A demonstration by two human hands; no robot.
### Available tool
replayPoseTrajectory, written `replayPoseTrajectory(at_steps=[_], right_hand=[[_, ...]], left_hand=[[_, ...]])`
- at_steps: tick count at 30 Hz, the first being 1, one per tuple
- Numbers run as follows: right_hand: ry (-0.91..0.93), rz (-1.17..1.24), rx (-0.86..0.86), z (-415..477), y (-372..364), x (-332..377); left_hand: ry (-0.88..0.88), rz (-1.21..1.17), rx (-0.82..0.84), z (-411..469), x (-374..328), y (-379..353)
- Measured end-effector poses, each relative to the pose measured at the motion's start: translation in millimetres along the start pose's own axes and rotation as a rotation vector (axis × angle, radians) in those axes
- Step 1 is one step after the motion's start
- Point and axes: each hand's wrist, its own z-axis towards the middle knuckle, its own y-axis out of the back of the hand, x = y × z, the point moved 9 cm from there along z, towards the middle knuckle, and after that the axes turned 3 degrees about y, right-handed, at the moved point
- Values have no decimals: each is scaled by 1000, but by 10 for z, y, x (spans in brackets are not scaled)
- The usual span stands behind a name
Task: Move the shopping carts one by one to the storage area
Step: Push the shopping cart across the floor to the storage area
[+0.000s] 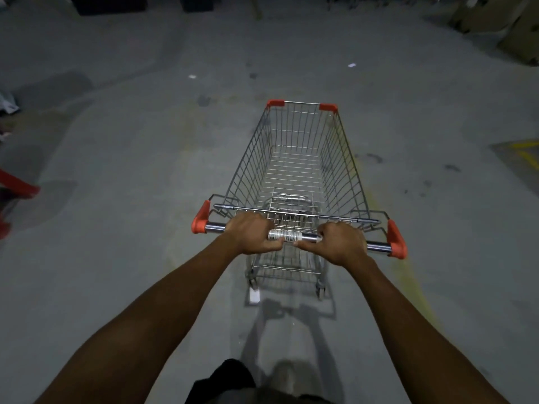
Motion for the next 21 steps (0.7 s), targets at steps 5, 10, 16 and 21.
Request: replayPoseTrajectory(at_steps=[5, 10, 16, 21], right_hand=[[-45, -32, 4, 816, 172, -286], [-74, -25, -35, 1748, 334, -525], [-129, -13, -38, 2854, 580, -775], [-167, -14, -75, 3814, 724, -967]], left_hand=[[-32, 21, -2, 875, 415, -46], [-65, 27, -28, 1839, 915, -74], [-123, -19, -12, 2955, 1506, -47], [-157, -54, 36, 3861, 2033, -94]])
